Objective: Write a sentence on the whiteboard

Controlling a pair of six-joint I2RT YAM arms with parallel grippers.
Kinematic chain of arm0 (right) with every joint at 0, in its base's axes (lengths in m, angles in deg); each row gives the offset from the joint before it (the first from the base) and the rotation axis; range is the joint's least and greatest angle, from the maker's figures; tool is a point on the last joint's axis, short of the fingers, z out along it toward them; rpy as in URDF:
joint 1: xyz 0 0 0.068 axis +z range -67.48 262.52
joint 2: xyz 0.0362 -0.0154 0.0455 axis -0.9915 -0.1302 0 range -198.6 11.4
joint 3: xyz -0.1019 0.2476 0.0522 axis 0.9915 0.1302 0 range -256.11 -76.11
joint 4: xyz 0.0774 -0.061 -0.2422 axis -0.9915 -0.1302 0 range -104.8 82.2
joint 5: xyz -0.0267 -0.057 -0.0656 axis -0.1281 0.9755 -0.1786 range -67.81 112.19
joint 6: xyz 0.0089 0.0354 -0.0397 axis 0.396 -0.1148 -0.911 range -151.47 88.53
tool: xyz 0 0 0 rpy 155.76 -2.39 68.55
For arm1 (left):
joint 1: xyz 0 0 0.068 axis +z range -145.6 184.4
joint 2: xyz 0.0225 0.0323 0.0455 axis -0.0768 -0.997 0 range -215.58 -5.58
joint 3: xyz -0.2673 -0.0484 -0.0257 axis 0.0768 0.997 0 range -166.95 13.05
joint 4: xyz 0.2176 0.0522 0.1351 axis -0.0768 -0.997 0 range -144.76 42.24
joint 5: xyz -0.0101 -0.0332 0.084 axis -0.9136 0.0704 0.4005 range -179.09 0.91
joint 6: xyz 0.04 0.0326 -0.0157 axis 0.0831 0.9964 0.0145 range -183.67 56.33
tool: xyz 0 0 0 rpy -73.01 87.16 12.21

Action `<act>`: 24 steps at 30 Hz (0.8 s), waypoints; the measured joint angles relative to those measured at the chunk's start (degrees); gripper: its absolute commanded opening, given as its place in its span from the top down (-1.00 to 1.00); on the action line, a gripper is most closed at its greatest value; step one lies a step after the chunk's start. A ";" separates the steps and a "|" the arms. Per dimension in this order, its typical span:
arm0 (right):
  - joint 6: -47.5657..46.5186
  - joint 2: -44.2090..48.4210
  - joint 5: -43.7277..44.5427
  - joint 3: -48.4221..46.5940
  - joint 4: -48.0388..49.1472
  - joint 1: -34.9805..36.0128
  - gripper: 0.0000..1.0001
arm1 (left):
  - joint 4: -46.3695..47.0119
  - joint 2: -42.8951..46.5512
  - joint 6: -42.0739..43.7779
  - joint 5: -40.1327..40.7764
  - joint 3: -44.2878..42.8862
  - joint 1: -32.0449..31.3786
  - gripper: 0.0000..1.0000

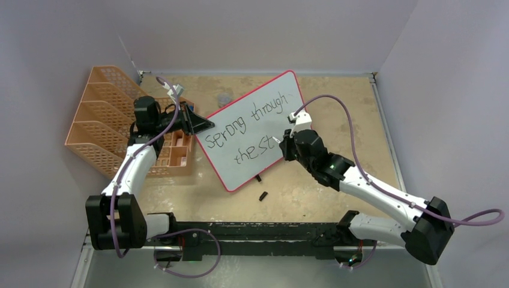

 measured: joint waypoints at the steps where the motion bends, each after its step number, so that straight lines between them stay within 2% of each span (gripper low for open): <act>1: -0.04 0.20 -0.02 0.42 0.57 0.00 1.00 | -0.74 0.09 0.44 0.13 -0.22 0.02 1.00; 9: -0.37 0.48 -0.72 3.85 4.00 -0.72 1.00 | -4.52 0.33 2.45 0.31 -1.18 0.52 1.00; 24: -0.42 0.76 -3.21 4.96 7.58 -4.00 1.00 | -4.70 0.39 2.40 -0.17 -1.20 0.68 1.00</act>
